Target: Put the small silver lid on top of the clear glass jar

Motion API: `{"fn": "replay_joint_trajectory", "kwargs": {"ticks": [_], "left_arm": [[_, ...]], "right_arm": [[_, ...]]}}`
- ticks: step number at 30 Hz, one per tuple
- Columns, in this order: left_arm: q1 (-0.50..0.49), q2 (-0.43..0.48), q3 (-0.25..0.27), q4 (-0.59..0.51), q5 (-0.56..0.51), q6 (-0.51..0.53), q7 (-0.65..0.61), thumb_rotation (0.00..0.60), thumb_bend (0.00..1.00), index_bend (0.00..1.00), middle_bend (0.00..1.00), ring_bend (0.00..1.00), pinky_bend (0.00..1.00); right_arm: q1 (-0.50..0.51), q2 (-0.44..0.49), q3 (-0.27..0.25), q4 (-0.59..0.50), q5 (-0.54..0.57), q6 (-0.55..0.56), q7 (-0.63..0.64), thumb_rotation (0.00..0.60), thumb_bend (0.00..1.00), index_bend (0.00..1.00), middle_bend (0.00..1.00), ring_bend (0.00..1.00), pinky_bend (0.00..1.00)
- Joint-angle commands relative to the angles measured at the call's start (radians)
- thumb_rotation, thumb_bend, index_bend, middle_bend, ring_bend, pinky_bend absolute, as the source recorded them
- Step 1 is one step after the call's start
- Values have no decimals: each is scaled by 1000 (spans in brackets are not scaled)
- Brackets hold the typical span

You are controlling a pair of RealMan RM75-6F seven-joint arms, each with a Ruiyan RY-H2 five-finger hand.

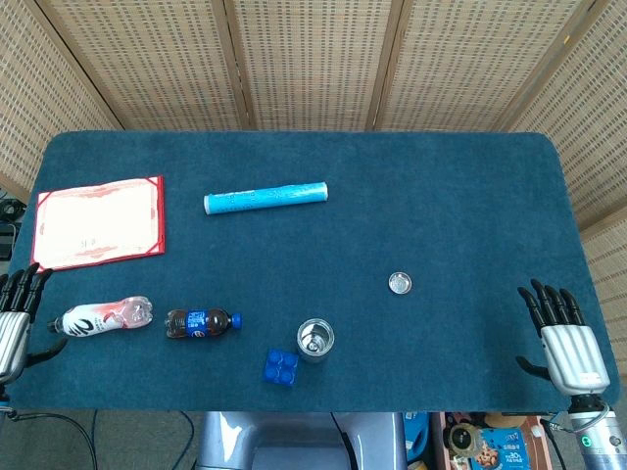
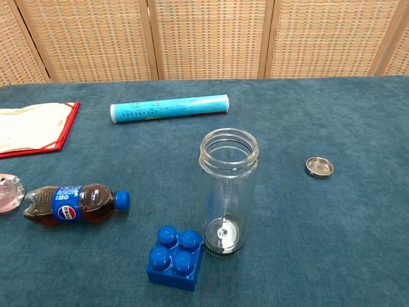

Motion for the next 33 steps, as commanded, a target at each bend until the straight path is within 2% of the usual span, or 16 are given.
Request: {"fn": "replay_joint_trajectory", "kwargs": {"ticks": [1, 14, 24, 33], "left_arm": [[-1, 0, 0, 0, -1, -2, 1, 600, 178, 0, 0, 0, 0], [-2, 7, 0, -7, -5, -8, 0, 600, 178, 0, 0, 0, 0], [-3, 6, 4, -11, 1, -10, 5, 600, 178, 0, 0, 0, 0], [-5, 5, 3, -10, -1, -14, 1, 600, 178, 0, 0, 0, 0]], "right_arm": [[0, 2, -1, -1, 0, -1, 1, 600, 0, 0, 0, 0, 36], [3, 2, -2, -7, 0, -5, 3, 600, 0, 0, 0, 0, 36], [3, -3, -3, -1, -10, 3, 4, 600, 0, 40, 0, 0, 36], [23, 3, 16, 4, -49, 25, 51, 600, 0, 150, 0, 0, 38]]}}
